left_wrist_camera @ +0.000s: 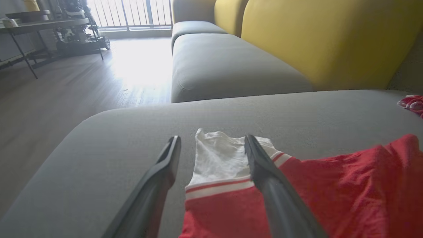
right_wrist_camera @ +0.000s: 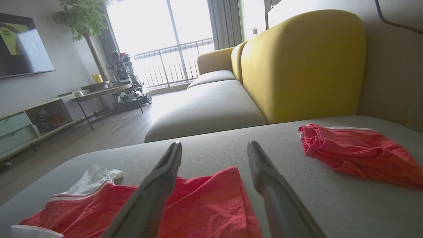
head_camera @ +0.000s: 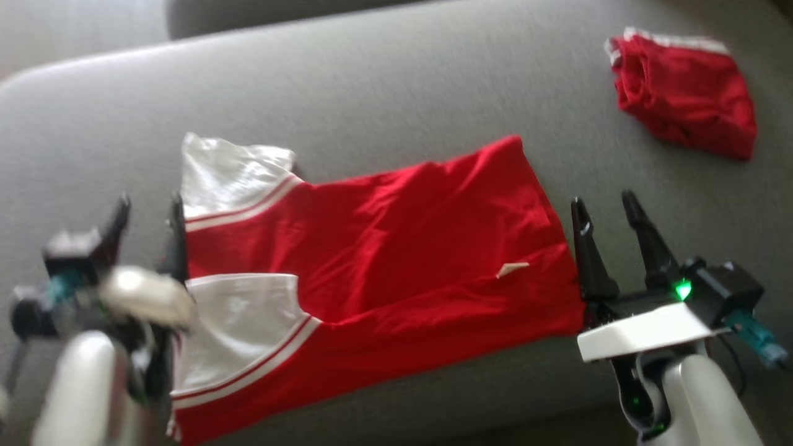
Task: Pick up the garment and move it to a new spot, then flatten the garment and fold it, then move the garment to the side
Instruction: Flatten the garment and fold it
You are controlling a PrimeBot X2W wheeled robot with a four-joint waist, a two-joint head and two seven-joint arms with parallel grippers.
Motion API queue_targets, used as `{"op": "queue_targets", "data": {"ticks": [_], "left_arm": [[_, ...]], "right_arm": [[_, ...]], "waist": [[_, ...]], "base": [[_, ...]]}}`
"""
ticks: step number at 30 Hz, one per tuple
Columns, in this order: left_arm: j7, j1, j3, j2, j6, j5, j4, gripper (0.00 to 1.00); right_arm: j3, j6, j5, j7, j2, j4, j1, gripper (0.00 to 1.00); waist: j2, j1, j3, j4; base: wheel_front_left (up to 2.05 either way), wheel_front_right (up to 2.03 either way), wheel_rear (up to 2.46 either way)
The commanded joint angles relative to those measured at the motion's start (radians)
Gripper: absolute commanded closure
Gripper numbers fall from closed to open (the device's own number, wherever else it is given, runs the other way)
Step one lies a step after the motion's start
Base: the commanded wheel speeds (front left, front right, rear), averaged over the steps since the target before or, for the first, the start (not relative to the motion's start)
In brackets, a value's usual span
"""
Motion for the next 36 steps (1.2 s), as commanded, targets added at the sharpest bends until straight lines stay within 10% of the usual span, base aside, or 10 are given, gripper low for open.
{"op": "queue_targets", "data": {"ticks": [1, 14, 31, 32, 34, 36], "left_arm": [[0.037, -0.078, 0.041, 0.043, -0.007, -0.007, -0.016, 0.00], [0.401, -0.472, 0.053, 0.245, -0.098, -0.102, 0.262, 0.00], [0.425, -0.689, -0.040, 0.334, -0.104, -0.044, 0.537, 0.00], [0.425, -0.695, -0.046, 0.333, -0.105, -0.043, 0.552, 0.08], [0.418, -0.704, -0.057, 0.329, -0.107, -0.044, 0.575, 0.94], [0.405, -0.712, -0.070, 0.320, -0.109, -0.047, 0.594, 1.00]], "right_arm": [[0.029, 0.000, 0.007, 0.001, 0.000, -0.046, -0.044, 0.00], [0.085, 0.000, 0.115, -0.007, 0.000, -0.090, -0.128, 0.00], [0.103, 0.000, 0.106, -0.017, 0.000, -0.096, -0.166, 0.00], [0.102, 0.000, 0.106, -0.018, 0.000, -0.096, -0.166, 0.00], [0.099, 0.000, 0.105, -0.018, 0.000, -0.095, -0.166, 0.00], [0.093, 0.000, 0.103, -0.018, 0.000, -0.091, -0.166, 0.00]], "waist": [[0.0000, 0.0000, 0.075, -0.057], [0.0000, 0.0000, 0.222, -0.155], [0.0000, 0.0000, 0.310, -0.187], [0.0000, 0.0000, 0.313, -0.186], [0.0000, 0.0000, 0.315, -0.183], [0.0000, 0.0000, 0.313, -0.173]], "base": [[0.00, 0.00, 0.00], [0.00, 0.00, 0.00], [0.00, 0.00, 0.00], [0.00, 0.00, 0.00], [0.00, 0.00, 0.00], [0.00, 0.00, 0.00]]}}
